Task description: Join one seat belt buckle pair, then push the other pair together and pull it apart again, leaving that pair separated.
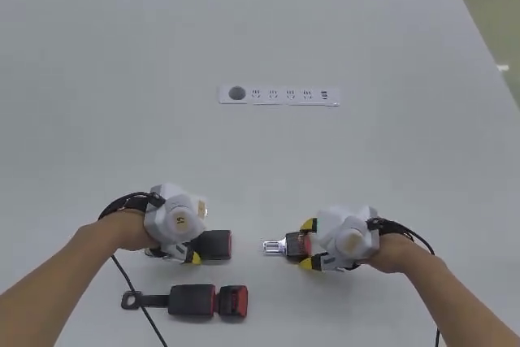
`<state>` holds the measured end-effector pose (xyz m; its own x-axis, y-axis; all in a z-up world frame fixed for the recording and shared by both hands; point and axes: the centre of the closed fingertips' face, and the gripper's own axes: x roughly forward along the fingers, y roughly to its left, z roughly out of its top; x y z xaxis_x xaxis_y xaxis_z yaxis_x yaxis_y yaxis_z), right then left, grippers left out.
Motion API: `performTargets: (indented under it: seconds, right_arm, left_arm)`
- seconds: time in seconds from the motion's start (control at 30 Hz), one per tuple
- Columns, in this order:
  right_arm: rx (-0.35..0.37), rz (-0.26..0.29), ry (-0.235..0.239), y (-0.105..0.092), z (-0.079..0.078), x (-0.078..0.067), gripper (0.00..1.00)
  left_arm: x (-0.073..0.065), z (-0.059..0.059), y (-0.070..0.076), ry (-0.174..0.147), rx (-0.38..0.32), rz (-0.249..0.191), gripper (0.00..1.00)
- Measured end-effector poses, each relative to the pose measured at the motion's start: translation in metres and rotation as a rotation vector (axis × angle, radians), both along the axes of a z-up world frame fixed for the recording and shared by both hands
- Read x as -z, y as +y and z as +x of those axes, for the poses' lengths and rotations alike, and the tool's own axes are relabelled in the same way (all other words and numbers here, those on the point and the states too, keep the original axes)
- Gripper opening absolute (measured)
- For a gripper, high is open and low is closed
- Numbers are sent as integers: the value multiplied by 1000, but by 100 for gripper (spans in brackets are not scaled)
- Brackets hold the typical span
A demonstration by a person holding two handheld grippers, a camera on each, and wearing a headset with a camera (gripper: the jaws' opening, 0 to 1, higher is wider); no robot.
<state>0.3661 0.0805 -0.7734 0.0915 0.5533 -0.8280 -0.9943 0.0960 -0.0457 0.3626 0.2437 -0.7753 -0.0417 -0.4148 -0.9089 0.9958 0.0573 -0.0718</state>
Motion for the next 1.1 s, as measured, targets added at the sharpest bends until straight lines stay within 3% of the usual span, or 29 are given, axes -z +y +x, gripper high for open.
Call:
performTargets:
  seconds: [0.5, 1.1]
  right_arm:
    - [-9, -2, -2, -1, 1, 5, 32]
    - [-13, -9, 1, 1, 2, 6, 30]
  left_arm:
    - [0, 1, 1, -5, 35, 17, 32]
    - [-2, 1, 0, -3, 29, 25, 32]
